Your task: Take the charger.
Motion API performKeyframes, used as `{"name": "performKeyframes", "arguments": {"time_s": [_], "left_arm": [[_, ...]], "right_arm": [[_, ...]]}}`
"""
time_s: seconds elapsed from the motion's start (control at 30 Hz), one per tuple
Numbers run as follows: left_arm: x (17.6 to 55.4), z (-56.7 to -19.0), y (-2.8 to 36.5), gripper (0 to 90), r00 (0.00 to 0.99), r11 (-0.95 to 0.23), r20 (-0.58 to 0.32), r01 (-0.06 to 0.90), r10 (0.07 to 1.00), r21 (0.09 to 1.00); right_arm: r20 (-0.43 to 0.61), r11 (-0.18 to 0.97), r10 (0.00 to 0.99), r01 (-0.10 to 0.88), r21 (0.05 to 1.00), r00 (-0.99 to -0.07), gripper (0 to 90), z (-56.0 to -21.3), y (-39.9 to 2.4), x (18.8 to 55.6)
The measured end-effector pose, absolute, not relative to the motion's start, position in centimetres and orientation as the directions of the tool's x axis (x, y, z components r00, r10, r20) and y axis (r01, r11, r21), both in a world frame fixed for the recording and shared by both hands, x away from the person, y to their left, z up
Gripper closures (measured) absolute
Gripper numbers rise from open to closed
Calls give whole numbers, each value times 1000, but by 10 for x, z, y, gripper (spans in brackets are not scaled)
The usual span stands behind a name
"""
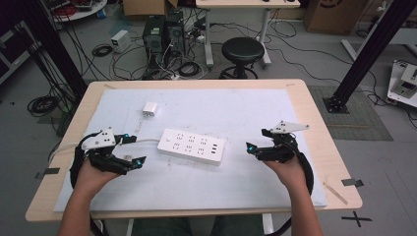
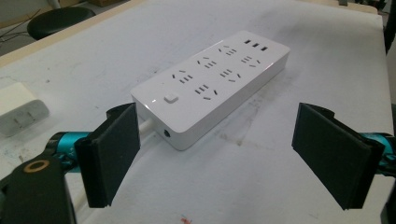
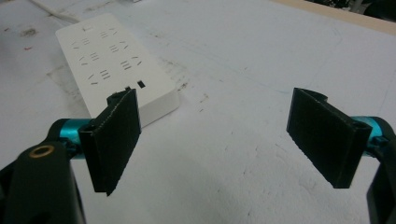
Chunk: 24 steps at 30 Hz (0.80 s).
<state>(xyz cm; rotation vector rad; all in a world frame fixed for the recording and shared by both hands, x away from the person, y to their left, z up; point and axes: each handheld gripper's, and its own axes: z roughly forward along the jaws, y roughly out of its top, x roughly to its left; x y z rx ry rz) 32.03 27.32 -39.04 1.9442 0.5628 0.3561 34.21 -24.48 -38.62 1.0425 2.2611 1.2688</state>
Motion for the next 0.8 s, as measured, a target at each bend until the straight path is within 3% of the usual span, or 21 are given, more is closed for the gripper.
{"name": "performKeyframes", "arguments": {"time_s": [0.33, 0.8], "left_arm": [[332, -383, 271, 152, 824, -361, -6, 255, 567, 897], [404, -362, 260, 152, 744, -403, 37, 319, 667, 858]], "right_arm": [[45, 339, 741, 430, 837, -670, 179, -382, -244, 340], [32, 348, 754, 440, 828, -657, 179, -383, -246, 344]]}}
